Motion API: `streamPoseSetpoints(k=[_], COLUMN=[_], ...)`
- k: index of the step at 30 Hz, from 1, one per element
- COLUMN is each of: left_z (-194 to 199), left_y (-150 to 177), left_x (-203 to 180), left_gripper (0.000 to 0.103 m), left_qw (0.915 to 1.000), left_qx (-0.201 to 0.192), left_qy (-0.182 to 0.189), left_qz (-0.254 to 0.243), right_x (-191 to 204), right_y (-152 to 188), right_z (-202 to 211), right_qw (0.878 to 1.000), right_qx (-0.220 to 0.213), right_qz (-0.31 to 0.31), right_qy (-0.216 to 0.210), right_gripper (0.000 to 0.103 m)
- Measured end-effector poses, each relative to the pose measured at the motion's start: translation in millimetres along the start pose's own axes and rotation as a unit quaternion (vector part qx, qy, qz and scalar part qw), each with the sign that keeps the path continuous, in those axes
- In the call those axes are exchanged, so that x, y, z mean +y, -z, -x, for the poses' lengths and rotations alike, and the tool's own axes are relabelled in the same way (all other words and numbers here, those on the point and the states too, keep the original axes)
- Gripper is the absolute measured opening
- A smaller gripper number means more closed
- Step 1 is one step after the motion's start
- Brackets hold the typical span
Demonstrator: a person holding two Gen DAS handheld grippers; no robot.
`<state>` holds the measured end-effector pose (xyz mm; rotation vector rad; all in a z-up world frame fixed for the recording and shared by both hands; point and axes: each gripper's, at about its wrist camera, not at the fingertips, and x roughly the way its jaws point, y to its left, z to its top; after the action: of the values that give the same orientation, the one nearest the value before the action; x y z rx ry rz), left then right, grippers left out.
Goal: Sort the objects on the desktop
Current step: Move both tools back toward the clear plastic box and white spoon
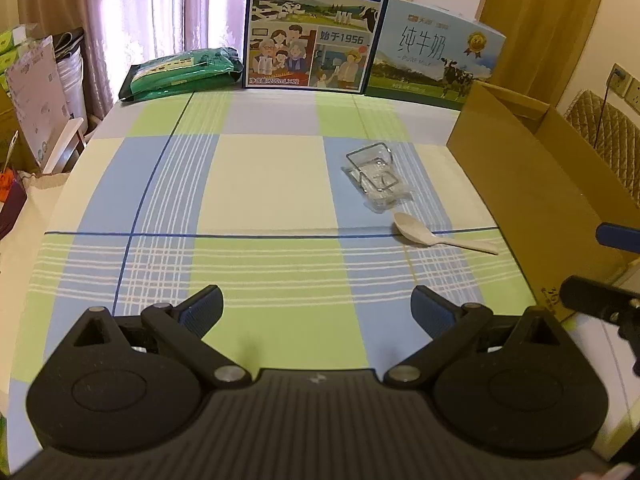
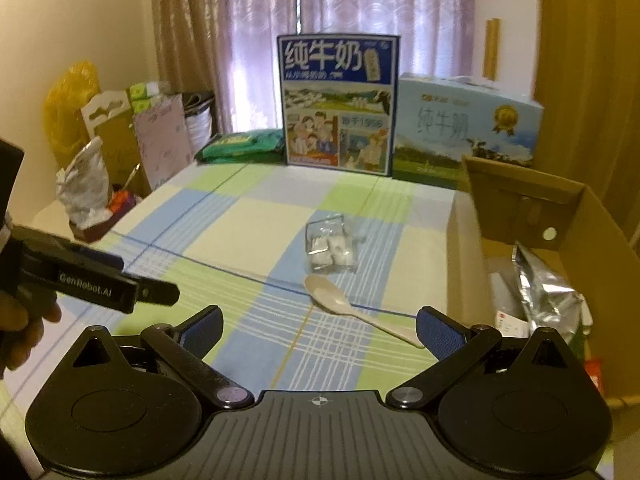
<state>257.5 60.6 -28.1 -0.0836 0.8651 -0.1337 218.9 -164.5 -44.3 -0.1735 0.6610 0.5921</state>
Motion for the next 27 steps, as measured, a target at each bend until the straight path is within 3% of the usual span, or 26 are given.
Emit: streamPoseSetpoints(k=[7,27], left_z=[-25,-68], left_y=[-1,-15], left_x=[9,28], left_gripper=[0.098,0.098], left_qw=[0.9999,0.9997], left_qx=[-0.004,-0.003], left_qy=[0.002,0.003], left_qz=[-0.01,-0.025], right_x=[3,-16], right_y=[3,9], right_z=[-38,-162], right_qw=[1.0,0.994], right_qx=[0.016,0.062], right_qz=[0.026,0.087], right_qy=[0.004,0.036], right_gripper=[0.097,0.053])
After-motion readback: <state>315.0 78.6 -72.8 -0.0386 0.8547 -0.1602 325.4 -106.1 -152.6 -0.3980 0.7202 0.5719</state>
